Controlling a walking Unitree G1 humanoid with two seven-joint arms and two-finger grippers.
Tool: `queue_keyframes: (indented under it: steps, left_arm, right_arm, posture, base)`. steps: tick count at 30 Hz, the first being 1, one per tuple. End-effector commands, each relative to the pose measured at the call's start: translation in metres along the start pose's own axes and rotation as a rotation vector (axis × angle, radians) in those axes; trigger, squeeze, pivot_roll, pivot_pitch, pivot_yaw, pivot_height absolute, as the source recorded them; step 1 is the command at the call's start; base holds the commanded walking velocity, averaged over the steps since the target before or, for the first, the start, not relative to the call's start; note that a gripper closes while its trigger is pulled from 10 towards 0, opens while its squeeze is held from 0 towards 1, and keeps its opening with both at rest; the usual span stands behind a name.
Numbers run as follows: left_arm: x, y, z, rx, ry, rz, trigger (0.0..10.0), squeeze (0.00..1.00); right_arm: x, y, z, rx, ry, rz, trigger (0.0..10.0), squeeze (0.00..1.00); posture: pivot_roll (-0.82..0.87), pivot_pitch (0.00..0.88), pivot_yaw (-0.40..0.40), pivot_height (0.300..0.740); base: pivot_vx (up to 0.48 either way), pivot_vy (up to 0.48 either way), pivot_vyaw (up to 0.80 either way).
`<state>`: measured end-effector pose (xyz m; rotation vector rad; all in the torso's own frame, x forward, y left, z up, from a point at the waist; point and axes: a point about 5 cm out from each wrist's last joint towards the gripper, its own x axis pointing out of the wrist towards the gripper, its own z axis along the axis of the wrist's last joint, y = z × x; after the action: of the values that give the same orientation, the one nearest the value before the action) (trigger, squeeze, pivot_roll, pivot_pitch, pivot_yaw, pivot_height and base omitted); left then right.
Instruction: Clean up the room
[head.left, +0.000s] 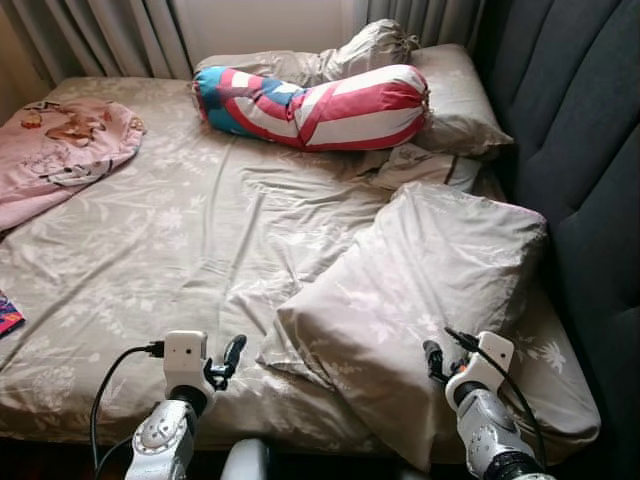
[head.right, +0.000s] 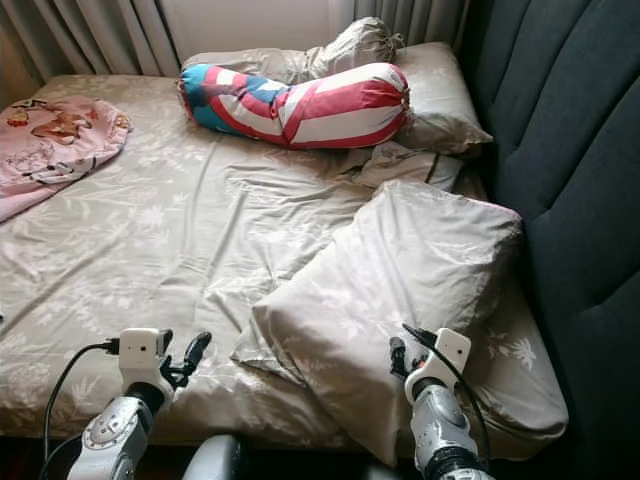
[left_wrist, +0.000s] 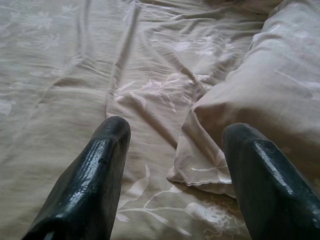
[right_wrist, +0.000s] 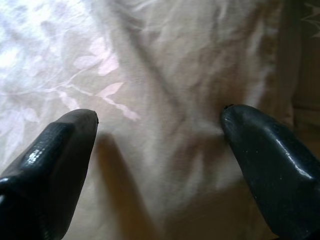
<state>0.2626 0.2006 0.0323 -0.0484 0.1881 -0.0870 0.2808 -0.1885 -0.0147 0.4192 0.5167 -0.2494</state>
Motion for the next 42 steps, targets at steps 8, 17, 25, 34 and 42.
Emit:
queue_keyframes:
  steps: [8, 17, 25, 34, 42]
  left_arm:
    - [-0.004, -0.002, -0.003, 0.012, 0.011, -0.015, 10.0, 0.0]
    - [-0.003, -0.003, -0.002, 0.015, 0.011, -0.015, 10.0, 0.0]
    - [-0.004, -0.003, -0.002, 0.018, 0.013, -0.016, 10.0, 0.0]
    - [-0.007, -0.002, -0.004, 0.023, 0.017, -0.015, 10.0, 0.0]
    - [-0.009, -0.001, -0.003, 0.03, 0.021, -0.02, 10.0, 0.0]
  right_arm:
    - [-0.001, -0.01, 0.003, 0.007, -0.026, -0.059, 10.0, 0.0]
    - [-0.004, -0.002, -0.017, 0.001, 0.082, 0.011, 10.0, 0.0]
    - [-0.008, 0.0, -0.035, -0.026, 0.193, 0.024, 10.0, 0.0]
    - [-0.014, -0.011, -0.05, -0.003, 0.26, -0.03, 10.0, 0.0]
    - [-0.018, -0.004, -0.063, 0.004, 0.329, 0.03, 10.0, 0.0]
  posture:
    - [-0.02, 0.114, 0.006, 0.649]
    - [-0.02, 0.114, 0.003, 0.649]
    - [-0.02, 0.118, 0.004, 0.649]
    - [-0.01, 0.118, 0.006, 0.649]
    - [0.0, 0.128, 0.009, 0.649]
  base:
    - [0.0, 0.0, 0.0]
    - [0.0, 0.0, 0.0]
    - [0.0, 0.0, 0.0]
    - [0.0, 0.0, 0.0]
    - [0.0, 0.0, 0.0]
